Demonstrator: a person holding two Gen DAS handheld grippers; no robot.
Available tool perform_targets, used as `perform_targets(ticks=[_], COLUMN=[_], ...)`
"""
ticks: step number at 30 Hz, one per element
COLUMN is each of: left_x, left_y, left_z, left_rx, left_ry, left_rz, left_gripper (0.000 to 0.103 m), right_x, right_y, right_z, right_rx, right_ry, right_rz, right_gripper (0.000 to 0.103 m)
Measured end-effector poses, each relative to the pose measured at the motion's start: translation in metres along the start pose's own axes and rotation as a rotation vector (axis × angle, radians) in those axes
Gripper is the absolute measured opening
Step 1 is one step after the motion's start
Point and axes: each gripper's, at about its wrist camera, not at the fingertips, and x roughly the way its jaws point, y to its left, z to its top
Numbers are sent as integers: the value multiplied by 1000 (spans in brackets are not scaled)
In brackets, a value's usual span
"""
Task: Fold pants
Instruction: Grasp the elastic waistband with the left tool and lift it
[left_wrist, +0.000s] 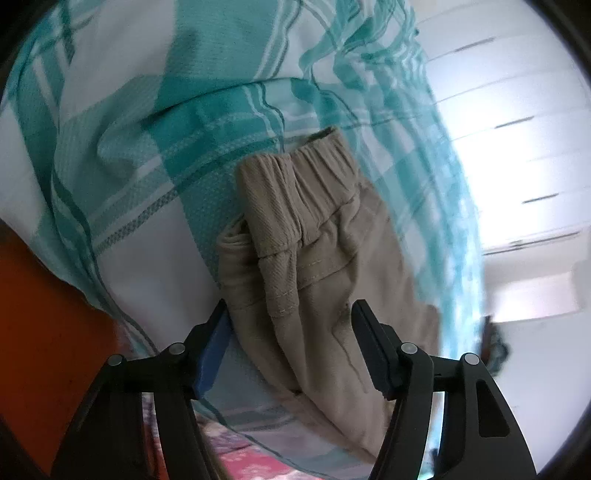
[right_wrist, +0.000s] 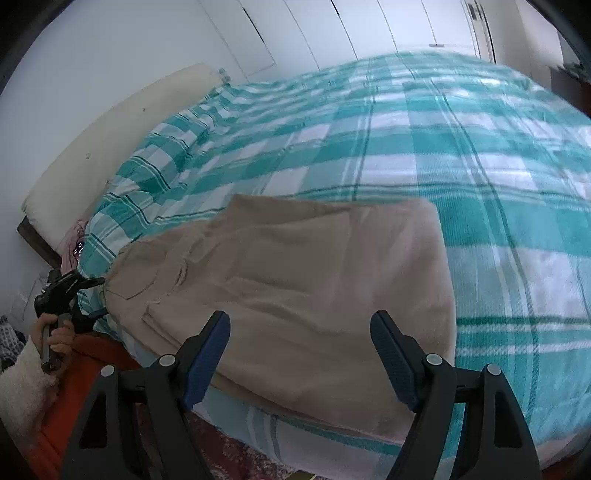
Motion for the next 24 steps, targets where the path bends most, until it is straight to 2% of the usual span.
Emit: perform_targets(ticks=[2,6,10,24], left_x=[6,16,15,7], left_y=[-4,-12,-14,-44], left_z=[2,3,-3,-9], left_rx=[-12,-59,-85,-9], left_ry=[-3,-25,-54,-76], left_rz=[49,101,143,198], left_gripper=[67,74,73,31], right_x=[-1,2,-2,-12], right_y=[0,0,6,-11], right_z=[-1,-11,-19,-20], right_rx=[-1,0,-56,-16], right_ry=[-8,10,29,7], right_rz=[-1,13,28,66], right_gripper=[78,78,78,78])
